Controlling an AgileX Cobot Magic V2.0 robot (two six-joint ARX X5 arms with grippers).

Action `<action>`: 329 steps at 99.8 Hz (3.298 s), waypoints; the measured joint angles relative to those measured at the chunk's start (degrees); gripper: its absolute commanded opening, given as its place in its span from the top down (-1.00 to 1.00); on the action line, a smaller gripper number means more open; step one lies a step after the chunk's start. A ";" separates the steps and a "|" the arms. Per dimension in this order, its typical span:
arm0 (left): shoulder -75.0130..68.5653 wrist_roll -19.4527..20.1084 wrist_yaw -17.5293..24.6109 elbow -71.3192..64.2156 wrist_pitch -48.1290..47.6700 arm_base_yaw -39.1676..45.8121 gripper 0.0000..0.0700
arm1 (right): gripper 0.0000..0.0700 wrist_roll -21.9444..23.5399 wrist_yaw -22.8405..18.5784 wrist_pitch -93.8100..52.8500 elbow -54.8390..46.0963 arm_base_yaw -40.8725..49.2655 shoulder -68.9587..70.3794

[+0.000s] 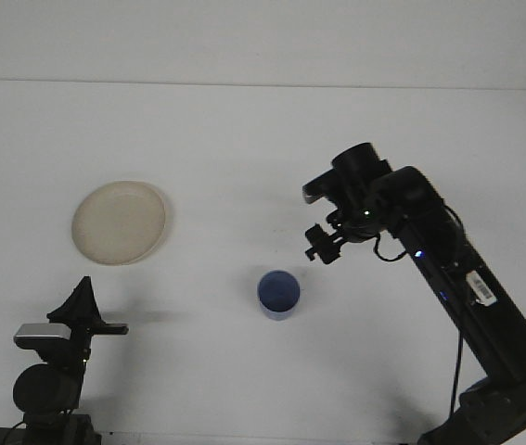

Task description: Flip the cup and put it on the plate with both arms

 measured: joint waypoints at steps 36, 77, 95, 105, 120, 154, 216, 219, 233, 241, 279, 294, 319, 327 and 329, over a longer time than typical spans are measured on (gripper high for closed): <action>0.00 0.00 0.00 0.00 0.00 0.00 0.97 | -0.19 -0.44 -1.27 3.34 -7.41 -16.26 -9.55; 0.00 0.00 0.02 0.00 0.00 0.00 0.97 | -0.19 3.89 1.92 23.08 -36.87 -23.41 -33.20; 0.00 0.00 0.00 0.00 0.00 0.00 0.97 | -0.19 5.20 2.60 31.91 -48.35 -23.39 -45.27; 0.00 0.00 0.02 0.00 0.00 0.00 0.97 | -0.19 5.66 3.76 37.33 -53.92 -23.39 -51.65; 0.00 0.00 0.02 0.00 0.00 0.00 0.97 | -0.19 5.90 5.29 45.33 -61.83 -23.39 -60.37; 0.00 0.00 0.02 0.00 0.00 0.00 0.97 | -0.18 6.03 6.54 49.29 -65.77 -23.37 -72.17; 0.00 0.00 0.00 0.00 0.00 0.00 0.97 | -0.19 6.03 6.62 49.22 -65.77 -23.37 -72.24; 0.00 0.00 0.00 0.00 0.00 0.00 0.97 | -0.19 6.03 6.62 49.22 -65.77 -23.37 -72.24; 0.00 0.00 0.02 0.00 0.00 0.00 0.97 | -0.19 6.03 6.64 49.22 -65.77 -23.37 -72.24; 0.00 -0.02 0.02 0.00 0.00 0.00 0.97 | -0.19 6.03 6.62 49.22 -65.77 -23.37 -72.24; 0.57 -1.53 0.02 5.68 -6.19 -0.02 0.97 | -0.19 6.05 6.60 49.22 -65.77 -23.37 -72.24; 3.32 -1.51 0.02 15.26 -13.05 0.00 0.97 | -0.19 6.03 6.60 49.22 -65.77 -23.37 -72.24; 17.51 -1.51 2.16 31.89 -29.24 -0.02 0.97 | -0.19 6.03 6.60 49.22 -65.77 -23.37 -72.24; 22.88 -1.49 4.15 37.79 -34.23 0.00 0.97 | -0.19 6.05 6.60 49.22 -65.77 -23.37 -72.24; 24.20 -1.49 4.44 39.23 -35.45 -0.02 0.97 | -0.19 6.05 6.60 49.22 -65.77 -23.37 -72.24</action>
